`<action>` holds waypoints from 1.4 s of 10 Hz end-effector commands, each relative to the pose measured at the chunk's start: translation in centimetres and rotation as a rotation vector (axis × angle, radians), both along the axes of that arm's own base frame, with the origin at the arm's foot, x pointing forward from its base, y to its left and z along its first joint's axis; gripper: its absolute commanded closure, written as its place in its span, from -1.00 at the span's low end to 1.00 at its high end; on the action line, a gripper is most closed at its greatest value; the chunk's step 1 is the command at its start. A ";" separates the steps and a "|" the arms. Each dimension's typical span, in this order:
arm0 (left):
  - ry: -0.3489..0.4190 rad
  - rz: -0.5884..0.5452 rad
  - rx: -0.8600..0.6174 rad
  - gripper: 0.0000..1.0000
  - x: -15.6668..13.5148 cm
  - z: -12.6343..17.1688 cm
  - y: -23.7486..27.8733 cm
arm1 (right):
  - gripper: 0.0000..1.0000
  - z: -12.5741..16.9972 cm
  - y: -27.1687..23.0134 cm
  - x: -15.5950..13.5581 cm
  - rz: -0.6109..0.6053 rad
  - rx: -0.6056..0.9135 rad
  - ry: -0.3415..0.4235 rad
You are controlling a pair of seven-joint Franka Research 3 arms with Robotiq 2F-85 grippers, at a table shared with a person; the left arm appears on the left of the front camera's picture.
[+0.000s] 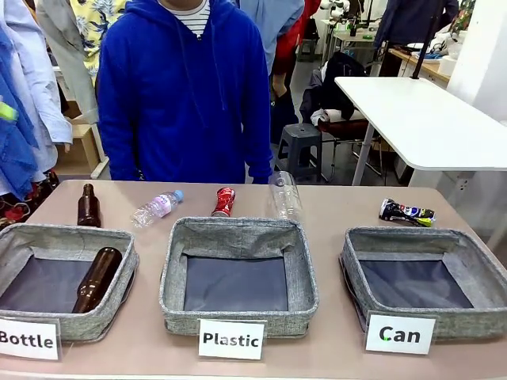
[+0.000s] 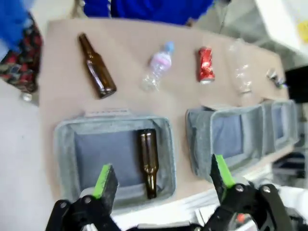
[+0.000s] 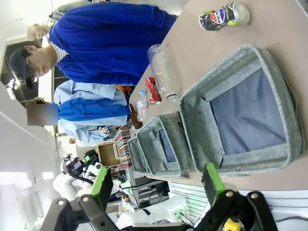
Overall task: Sort the can waste into the basket.
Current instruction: Pick up the can waste from the table and place it in the right Fabric basket.
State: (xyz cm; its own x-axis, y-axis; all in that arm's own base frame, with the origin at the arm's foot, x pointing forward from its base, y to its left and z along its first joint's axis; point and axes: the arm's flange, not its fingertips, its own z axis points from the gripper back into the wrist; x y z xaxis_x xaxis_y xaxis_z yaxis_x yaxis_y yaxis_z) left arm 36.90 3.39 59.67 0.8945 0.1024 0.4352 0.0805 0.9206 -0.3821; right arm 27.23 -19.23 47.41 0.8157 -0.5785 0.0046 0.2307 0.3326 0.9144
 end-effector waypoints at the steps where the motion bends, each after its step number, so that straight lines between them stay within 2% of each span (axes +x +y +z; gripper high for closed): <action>1: -0.032 -0.077 0.133 -1.00 0.5 -1.1 -4.3 | -1.00 0.0 -0.2 0.1 0.000 0.012 -0.032; 4: -0.028 -0.169 0.287 -1.00 1.6 -6.1 -14.7 | -1.00 0.0 -0.2 0.1 0.000 0.012 -0.032; 6: -0.112 -0.125 0.233 -1.00 2.1 -9.3 -20.0 | -1.00 0.0 -0.2 0.1 0.000 0.012 -0.032; 7: -0.182 -0.045 0.264 -1.00 2.3 -10.6 -22.0 | -1.00 0.0 -0.2 0.1 0.000 0.012 -0.032; 8: -0.201 -0.020 0.273 -1.00 2.6 -11.3 -23.3 | -1.00 0.0 -0.2 0.1 0.000 0.012 -0.032; 9: -0.163 -0.032 0.313 -1.00 3.0 -11.4 -24.1 | -1.00 0.0 -0.2 0.1 0.000 0.012 -0.032; 10: -0.003 -0.120 0.292 -1.00 3.6 -10.3 -23.2 | -1.00 0.0 -0.2 0.1 0.000 0.012 -0.032; 11: -0.182 -0.080 0.244 -1.00 2.1 -11.3 -23.7 | -1.00 0.0 -0.2 0.1 0.000 0.012 -0.032; 13: -0.182 -0.080 0.244 -1.00 2.1 -11.3 -23.7 | -1.00 0.0 -0.2 0.1 0.000 0.012 -0.032; 14: -0.138 -0.092 0.260 -1.00 2.8 -11.5 -23.8 | -1.00 0.0 -0.2 0.1 0.000 0.012 -0.032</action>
State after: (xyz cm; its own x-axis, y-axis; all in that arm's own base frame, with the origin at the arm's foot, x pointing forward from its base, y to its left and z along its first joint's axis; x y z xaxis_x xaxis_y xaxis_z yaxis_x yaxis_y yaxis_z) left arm 39.49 -20.58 48.46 0.8157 -0.1069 0.5685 0.2106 0.9702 -0.1198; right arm 27.20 -19.30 47.38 0.8144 -0.5803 0.0032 0.2325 0.3314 0.9144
